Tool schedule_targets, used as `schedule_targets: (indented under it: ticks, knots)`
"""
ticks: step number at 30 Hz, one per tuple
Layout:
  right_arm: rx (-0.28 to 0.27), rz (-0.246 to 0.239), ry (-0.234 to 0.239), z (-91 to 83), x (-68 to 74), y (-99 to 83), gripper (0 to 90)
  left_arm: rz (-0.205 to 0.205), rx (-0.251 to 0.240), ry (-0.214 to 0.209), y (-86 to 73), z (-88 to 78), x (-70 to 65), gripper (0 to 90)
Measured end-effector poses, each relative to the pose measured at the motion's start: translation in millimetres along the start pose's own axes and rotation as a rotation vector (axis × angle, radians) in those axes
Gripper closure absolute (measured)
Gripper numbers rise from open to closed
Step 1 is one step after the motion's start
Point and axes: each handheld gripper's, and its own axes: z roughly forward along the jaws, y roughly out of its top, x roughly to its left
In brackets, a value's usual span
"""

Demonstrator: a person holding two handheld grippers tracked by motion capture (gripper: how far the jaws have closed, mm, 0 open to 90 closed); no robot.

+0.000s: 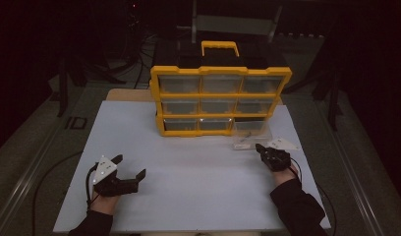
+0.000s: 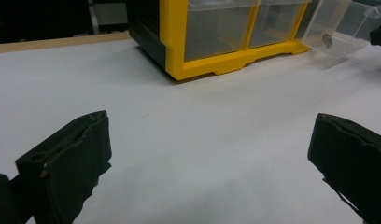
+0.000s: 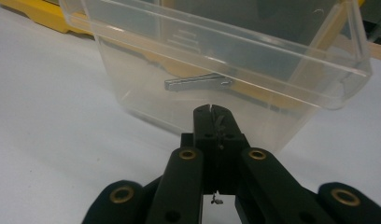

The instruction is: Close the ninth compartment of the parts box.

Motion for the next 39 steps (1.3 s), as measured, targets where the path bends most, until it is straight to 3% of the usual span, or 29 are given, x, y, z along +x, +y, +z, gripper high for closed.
schedule_targets:
  ticks: [39]
  knots:
    - [-0.002, 0.034, -0.004, 30.0, -8.1, 21.6, 90.0, 0.002, -0.002, -0.002, 0.5, -0.1, -0.1, 0.2]
